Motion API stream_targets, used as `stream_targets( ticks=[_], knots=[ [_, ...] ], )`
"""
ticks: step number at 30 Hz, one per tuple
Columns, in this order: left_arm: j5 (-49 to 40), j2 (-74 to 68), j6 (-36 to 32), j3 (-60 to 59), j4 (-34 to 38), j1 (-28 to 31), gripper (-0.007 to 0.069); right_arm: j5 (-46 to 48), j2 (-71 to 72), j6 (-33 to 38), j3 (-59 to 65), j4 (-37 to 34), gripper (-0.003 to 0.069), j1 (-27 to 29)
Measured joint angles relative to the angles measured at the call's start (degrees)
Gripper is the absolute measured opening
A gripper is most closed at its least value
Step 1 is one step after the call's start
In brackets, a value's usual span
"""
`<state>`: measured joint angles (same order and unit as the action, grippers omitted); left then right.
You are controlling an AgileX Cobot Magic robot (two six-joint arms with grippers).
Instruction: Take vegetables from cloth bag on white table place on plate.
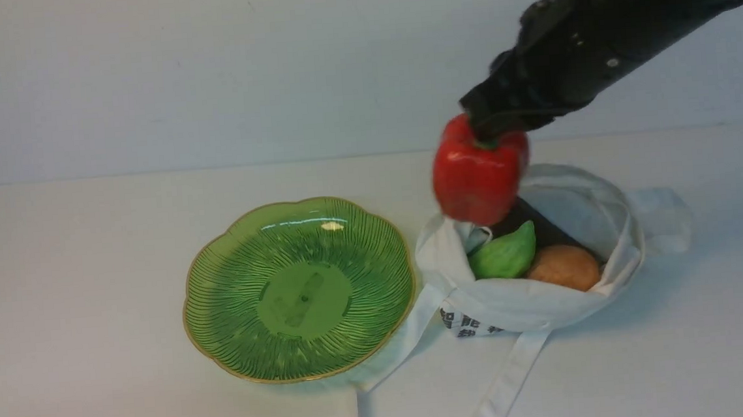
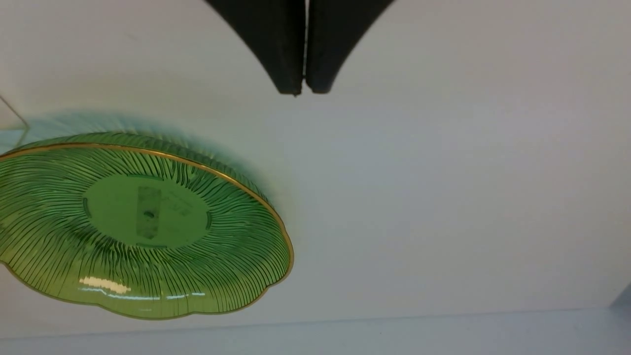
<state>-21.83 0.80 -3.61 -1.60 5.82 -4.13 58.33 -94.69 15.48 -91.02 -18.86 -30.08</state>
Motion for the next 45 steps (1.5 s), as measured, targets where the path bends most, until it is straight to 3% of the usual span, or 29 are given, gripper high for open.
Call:
stream_targets(
  ticks=[3,10,19,22,29,31,34,36,37,38,40,45],
  knots=[
    [0.0,0.0,0.0,0.0,0.0,0.0,-0.0008,-2.86,-3.2,3.14,-0.19,-3.4,0.002,-5.15],
    [0.0,0.0,0.0,0.0,0.0,0.0,-0.0008,-5.43,-16.36,3.87,-6.81,-3.99,0.002,-12.92],
    [0.0,0.0,0.0,0.0,0.0,0.0,-0.0008,-8.68,-27.88,1.04,-15.53,-1.59,0.005,-14.22],
    [0.0,0.0,0.0,0.0,0.0,0.0,-0.0008,-9.93,-29.06,-1.11,-16.87,0.56,0.0127,-14.22],
    [0.0,0.0,0.0,0.0,0.0,0.0,-0.0008,-7.14,-28.87,-5.73,-19.54,5.08,0.0421,-14.22],
    [0.0,0.0,0.0,0.0,0.0,0.0,-0.0008,-2.84,-27.88,-7.16,-21.82,7.73,0.0442,-14.22],
    [0.0,0.0,0.0,0.0,0.0,0.0,-0.0008,4.58,-23.85,-11.4,-26.02,14.7,0.0375,-14.22],
    [0.0,0.0,0.0,0.0,0.0,0.0,-0.0008,8.54,-19.45,-13.36,-28.21,19.75,0.0267,-14.22],
    [0.0,0.0,0.0,0.0,0.0,0.0,-0.0008,8.87,-18.94,-13.77,-28.35,20.69,0.0255,-14.22],
    [0.0,0.0,0.0,0.0,0.0,0.0,-0.0008,11.21,-14.51,-14.91,-29.11,23.67,0.0149,-14.22],
    [0.0,0.0,0.0,0.0,0.0,0.0,-0.0008,12.9,-8.54,-16.34,-29.43,26.81,0.0046,-14.22],
    [0.0,0.0,0.0,0.0,0.0,0.0,-0.0008,13.79,6.21,-19.07,-28.29,29.62,-0.001,-14.22]
  ],
)
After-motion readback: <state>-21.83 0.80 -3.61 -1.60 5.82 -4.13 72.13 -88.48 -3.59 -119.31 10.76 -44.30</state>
